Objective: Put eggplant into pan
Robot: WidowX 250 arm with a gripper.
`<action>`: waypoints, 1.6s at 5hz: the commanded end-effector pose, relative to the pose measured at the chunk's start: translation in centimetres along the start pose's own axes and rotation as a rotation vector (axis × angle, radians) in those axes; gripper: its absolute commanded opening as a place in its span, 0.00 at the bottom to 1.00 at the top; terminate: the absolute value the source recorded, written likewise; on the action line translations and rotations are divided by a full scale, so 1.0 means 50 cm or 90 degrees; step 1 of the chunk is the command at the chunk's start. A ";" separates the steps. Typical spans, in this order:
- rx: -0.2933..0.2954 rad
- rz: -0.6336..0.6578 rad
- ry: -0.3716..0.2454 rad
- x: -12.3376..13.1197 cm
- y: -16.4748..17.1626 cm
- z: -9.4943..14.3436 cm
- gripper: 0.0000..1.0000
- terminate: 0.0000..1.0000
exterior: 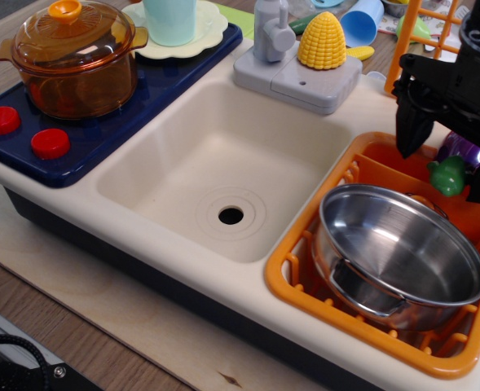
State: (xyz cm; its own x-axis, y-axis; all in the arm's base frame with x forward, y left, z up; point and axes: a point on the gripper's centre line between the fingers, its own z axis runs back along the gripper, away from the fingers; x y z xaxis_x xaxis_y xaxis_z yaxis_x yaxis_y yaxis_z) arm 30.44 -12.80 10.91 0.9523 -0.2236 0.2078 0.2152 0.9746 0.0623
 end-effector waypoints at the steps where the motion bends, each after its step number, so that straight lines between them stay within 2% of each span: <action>1: -0.002 0.007 0.004 0.007 0.002 0.019 0.00 0.00; 3: 0.031 0.002 0.036 -0.003 0.011 0.085 0.00 0.00; 4: 0.028 0.014 0.051 -0.024 0.014 0.112 0.00 0.00; 6: 0.014 0.056 0.072 -0.125 -0.015 0.134 0.00 0.00; 7: 0.010 0.052 0.052 -0.166 -0.027 0.127 1.00 0.00; 8: 0.010 0.052 0.052 -0.166 -0.027 0.127 1.00 0.00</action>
State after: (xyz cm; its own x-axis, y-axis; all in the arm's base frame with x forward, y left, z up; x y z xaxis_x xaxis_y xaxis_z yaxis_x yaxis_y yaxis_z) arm 20.72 -12.27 14.32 0.9852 -0.1427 0.0948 0.1353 0.9875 0.0810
